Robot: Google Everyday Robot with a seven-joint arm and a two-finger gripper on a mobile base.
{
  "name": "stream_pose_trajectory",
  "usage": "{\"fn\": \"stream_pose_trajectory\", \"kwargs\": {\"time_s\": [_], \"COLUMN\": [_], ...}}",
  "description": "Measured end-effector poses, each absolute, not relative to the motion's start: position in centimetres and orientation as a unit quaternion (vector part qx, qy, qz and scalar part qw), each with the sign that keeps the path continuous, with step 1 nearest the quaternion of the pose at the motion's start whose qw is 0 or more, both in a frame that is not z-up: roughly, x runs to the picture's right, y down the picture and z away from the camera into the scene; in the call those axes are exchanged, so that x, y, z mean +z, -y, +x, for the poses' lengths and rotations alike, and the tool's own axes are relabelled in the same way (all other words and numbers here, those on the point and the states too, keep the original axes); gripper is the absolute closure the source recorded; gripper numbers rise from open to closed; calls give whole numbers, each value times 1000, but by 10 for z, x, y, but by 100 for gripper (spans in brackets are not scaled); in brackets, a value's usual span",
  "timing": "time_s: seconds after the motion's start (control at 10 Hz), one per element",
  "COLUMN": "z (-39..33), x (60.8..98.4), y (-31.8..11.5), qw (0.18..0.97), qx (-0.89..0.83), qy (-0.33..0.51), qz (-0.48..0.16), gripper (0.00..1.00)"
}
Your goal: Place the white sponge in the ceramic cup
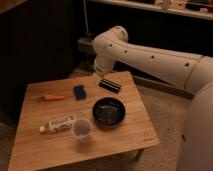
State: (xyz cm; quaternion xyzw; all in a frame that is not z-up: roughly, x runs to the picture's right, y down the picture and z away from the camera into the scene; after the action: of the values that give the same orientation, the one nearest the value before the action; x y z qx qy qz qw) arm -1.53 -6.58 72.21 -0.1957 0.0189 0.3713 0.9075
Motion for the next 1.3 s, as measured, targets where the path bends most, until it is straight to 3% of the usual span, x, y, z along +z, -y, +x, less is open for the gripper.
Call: {"fn": "stream_pose_trajectory", "kwargs": {"time_s": [0.2, 0.8, 1.3], "z": [-20, -36, -78], "x": [718, 742, 747], "y": [59, 58, 60], "qw": [890, 850, 857], "qx": [417, 468, 463], "qy": [-54, 44, 30], "qz": [-178, -240, -227], "gripper": [39, 39, 39]}}
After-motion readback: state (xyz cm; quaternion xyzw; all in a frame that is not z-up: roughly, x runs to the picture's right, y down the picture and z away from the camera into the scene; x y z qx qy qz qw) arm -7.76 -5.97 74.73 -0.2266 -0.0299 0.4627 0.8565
